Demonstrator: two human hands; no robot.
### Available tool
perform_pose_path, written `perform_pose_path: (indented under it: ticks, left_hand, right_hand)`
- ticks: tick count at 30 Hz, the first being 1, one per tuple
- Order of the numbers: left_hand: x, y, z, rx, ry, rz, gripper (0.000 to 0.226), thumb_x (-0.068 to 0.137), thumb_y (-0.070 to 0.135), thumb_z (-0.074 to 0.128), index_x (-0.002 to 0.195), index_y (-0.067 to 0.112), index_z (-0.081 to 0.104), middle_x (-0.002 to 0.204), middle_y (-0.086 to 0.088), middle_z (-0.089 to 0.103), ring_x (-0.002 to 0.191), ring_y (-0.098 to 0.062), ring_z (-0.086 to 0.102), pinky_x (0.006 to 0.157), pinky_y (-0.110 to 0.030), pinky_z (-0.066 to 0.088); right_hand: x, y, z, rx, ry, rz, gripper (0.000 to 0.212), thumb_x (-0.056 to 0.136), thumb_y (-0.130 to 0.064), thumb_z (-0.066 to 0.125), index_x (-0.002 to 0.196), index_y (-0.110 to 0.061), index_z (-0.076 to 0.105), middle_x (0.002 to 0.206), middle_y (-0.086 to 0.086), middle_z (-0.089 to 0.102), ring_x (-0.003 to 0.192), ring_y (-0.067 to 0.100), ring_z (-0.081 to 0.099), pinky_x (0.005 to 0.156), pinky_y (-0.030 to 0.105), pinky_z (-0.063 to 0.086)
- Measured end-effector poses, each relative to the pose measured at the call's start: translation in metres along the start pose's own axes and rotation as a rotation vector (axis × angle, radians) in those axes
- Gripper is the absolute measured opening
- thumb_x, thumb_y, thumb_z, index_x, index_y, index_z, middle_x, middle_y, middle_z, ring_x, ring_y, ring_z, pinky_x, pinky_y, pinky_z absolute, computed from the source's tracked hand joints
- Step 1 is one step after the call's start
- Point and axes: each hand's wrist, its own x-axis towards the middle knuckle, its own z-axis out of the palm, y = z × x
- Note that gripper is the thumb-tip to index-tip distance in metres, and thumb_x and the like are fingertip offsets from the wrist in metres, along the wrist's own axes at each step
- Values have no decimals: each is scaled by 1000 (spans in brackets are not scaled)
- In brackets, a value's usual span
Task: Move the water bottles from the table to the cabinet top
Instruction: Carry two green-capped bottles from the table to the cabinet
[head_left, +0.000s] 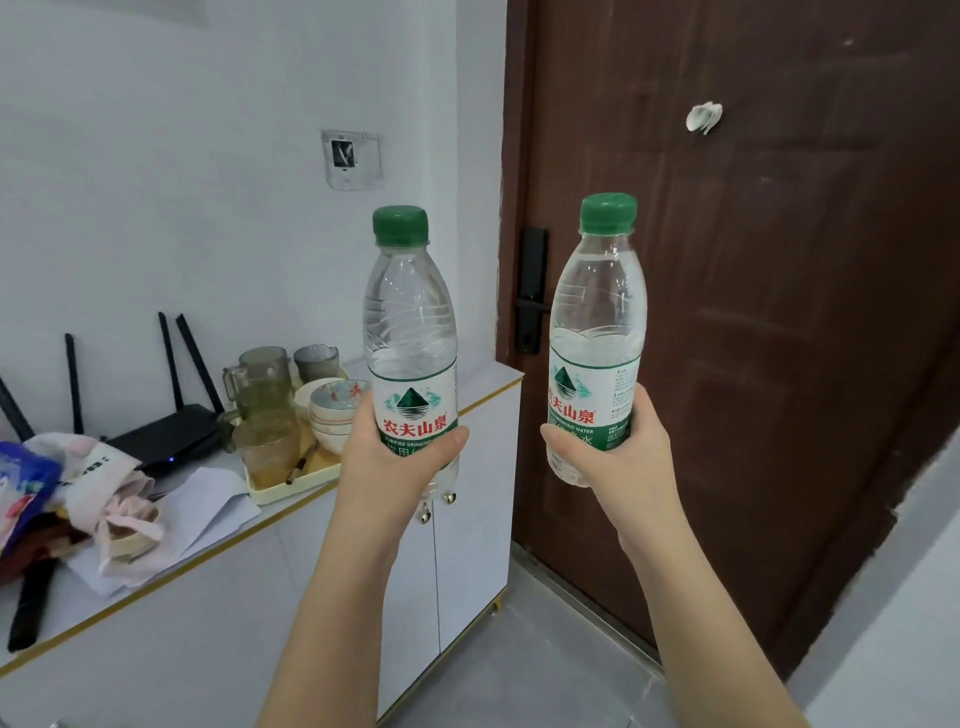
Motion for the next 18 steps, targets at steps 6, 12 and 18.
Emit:
perform_pose_path:
  ticks: [6, 12, 18]
  left_hand:
    - [69, -25, 47, 10, 44, 11, 58, 70, 8, 83, 119, 21, 54, 108, 5, 68, 100, -12, 64, 71, -22, 49]
    - [141, -43, 100, 2, 151, 34, 55, 70, 10, 83, 115, 23, 54, 104, 6, 68, 98, -13, 65, 75, -27, 52]
    - [189, -74, 132, 19, 235, 21, 50, 71, 9, 82, 110, 24, 55, 102, 3, 69, 97, -16, 66, 77, -30, 52]
  right_hand:
    - [86, 35, -5, 7, -57, -12, 55, 71, -9, 83, 112, -33, 55, 99, -19, 65, 91, -8, 63, 64, 13, 53]
    - [180, 65, -13, 25, -128, -25, 56, 71, -6, 82, 109, -35, 53, 98, -19, 63, 85, -15, 61, 59, 8, 50]
    - [244, 112, -11, 78, -201, 15, 59, 72, -1, 81, 115, -28, 53, 99, -14, 65, 81, -11, 63, 57, 11, 51]
